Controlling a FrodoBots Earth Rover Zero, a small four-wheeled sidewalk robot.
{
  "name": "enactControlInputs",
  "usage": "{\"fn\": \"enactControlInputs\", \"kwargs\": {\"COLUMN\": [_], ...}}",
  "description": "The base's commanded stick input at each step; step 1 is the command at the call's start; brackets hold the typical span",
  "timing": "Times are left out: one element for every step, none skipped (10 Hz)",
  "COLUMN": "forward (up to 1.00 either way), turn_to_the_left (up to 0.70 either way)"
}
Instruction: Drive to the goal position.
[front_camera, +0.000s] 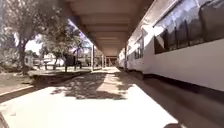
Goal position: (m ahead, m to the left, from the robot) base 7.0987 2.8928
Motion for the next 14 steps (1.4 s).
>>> {"fn": "enactControlInputs", "kwargs": {"forward": [0.70, 0.70, 0.70, 0.70, 0.70, 0.70, 0.70, 0.70, 0.70, 0.70, 0.70, 0.70, 0.70, 0.70], "turn_to_the_left": [0.00, 0.00, 0.00, 0.00, 0.00, 0.00, 0.00, 0.00, 0.00, 0.00, 0.00, 0.00, 0.00, 0.00]}}
